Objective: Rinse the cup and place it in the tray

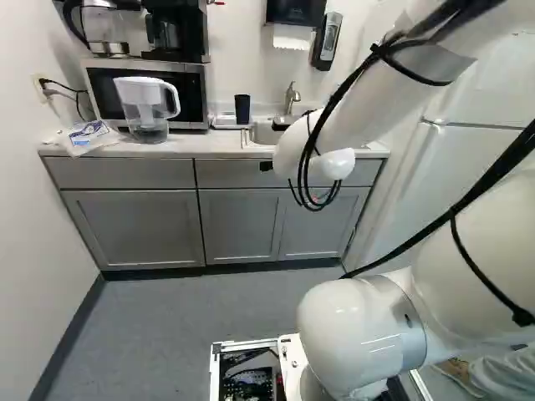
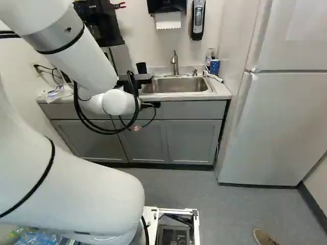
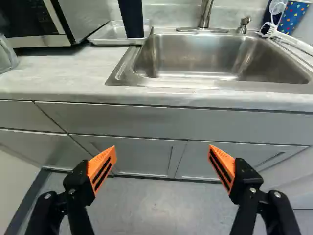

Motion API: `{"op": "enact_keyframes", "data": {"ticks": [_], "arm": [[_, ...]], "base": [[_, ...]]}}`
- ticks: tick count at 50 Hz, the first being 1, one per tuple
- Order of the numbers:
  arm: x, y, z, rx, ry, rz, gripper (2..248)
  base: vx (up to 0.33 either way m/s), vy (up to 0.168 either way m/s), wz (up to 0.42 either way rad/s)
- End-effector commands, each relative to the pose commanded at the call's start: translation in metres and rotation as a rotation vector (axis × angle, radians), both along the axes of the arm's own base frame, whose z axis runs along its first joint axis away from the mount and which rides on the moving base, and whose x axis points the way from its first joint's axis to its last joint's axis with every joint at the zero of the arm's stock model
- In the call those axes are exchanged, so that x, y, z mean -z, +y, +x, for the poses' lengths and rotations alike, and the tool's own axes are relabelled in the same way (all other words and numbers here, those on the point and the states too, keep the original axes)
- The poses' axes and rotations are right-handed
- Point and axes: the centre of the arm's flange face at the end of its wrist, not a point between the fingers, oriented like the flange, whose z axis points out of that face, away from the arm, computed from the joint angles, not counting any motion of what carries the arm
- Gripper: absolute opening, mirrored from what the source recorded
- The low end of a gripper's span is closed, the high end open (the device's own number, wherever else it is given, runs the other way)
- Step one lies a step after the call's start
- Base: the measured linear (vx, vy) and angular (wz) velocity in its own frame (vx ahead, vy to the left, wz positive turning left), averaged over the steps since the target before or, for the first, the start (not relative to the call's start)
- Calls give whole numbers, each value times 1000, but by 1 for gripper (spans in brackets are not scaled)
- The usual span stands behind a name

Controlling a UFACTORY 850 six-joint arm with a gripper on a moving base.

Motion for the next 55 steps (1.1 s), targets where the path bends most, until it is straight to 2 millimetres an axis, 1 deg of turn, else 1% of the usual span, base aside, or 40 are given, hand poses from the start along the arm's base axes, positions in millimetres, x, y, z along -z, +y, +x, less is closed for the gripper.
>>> {"op": "enact_keyframes", "data": {"ticks": [15,26,42,55], "arm": [[24,-6,-22,16,-54,4,247],[37,-9,-36,25,-86,6,247],[52,-12,-53,36,-124,9,247],[60,-14,-64,42,-145,10,247]], "base": [[0,0,0],[0,0,0],[0,0,0],[0,0,0]]}}
